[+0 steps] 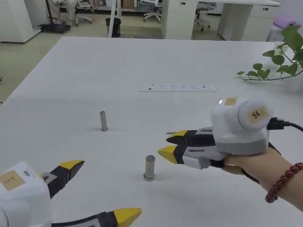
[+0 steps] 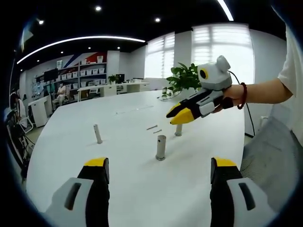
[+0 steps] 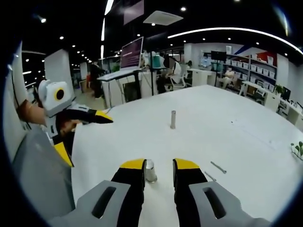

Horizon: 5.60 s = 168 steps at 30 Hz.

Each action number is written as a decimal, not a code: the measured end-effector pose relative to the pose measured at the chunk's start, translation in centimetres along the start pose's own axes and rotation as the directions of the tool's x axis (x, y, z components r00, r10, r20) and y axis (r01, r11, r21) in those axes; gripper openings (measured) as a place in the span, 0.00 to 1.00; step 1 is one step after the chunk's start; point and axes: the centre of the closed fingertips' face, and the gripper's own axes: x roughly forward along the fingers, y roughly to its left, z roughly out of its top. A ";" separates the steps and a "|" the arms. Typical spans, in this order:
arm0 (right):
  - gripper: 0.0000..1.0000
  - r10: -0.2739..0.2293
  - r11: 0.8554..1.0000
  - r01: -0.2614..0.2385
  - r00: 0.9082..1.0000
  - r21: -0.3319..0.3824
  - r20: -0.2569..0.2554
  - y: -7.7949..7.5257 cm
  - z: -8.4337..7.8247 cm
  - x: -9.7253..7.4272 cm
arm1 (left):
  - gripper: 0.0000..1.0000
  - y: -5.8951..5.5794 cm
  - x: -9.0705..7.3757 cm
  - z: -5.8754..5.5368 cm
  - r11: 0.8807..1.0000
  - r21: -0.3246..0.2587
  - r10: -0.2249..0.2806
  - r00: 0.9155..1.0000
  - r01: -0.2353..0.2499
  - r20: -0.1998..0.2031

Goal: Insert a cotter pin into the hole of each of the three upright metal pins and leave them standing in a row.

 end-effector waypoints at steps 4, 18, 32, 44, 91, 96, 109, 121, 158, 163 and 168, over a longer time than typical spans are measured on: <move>0.24 -0.004 1.000 0.004 1.000 0.009 -0.015 -1.2 0.4 -0.3 | 0.88 0.1 0.0 0.1 1.000 0.000 0.003 1.000 -0.003 -0.001; 0.21 -0.036 0.999 0.035 0.993 -0.013 -0.108 -6.5 -0.1 0.3 | 0.86 0.6 -0.1 0.0 1.000 0.005 0.019 1.000 -0.019 -0.007; 0.20 -0.044 0.999 0.037 0.972 -0.034 -0.231 -11.5 -3.2 2.0 | 0.85 1.1 -0.1 0.0 0.999 -0.011 0.033 0.999 -0.033 0.007; 0.17 -0.017 0.995 -0.019 0.937 -0.097 -0.349 -13.3 -6.6 4.3 | 0.85 1.4 0.4 0.3 0.999 -0.018 0.028 0.999 -0.028 0.020; 0.02 -0.012 0.839 -0.337 0.772 -0.426 -0.635 -13.0 -8.0 5.6 | 0.81 1.0 0.9 -0.3 1.000 0.030 0.007 1.000 -0.006 -0.028; 0.02 -0.036 0.819 -0.331 0.786 -0.469 -0.617 -13.0 -7.7 5.7 | 0.79 1.1 0.8 -0.1 0.999 0.041 0.000 0.999 0.001 -0.037; 0.02 -0.077 0.785 -0.282 0.839 -0.551 -0.539 -12.3 -5.0 5.0 | 0.74 1.3 1.0 0.8 0.999 0.034 -0.015 0.999 0.016 -0.050; 0.02 -0.040 0.757 -0.227 0.920 -0.612 -0.391 -7.9 0.0 3.3 | 0.62 1.1 2.1 2.5 0.999 0.009 -0.048 0.998 0.049 -0.047; 0.02 0.047 0.670 -0.252 0.953 -0.698 -0.299 2.0 1.5 0.5 | 0.23 -0.3 5.7 5.7 0.954 -0.278 -0.114 0.993 0.110 0.002; 0.02 0.050 0.662 -0.259 0.951 -0.703 -0.304 2.5 1.2 0.5 | 0.20 -0.9 6.0 6.1 0.936 -0.324 -0.136 0.991 0.135 0.019; 0.02 0.052 0.656 -0.255 0.954 -0.710 -0.295 3.0 1.4 0.4 | 0.17 -1.1 6.2 6.2 0.922 -0.361 -0.141 0.990 0.141 0.026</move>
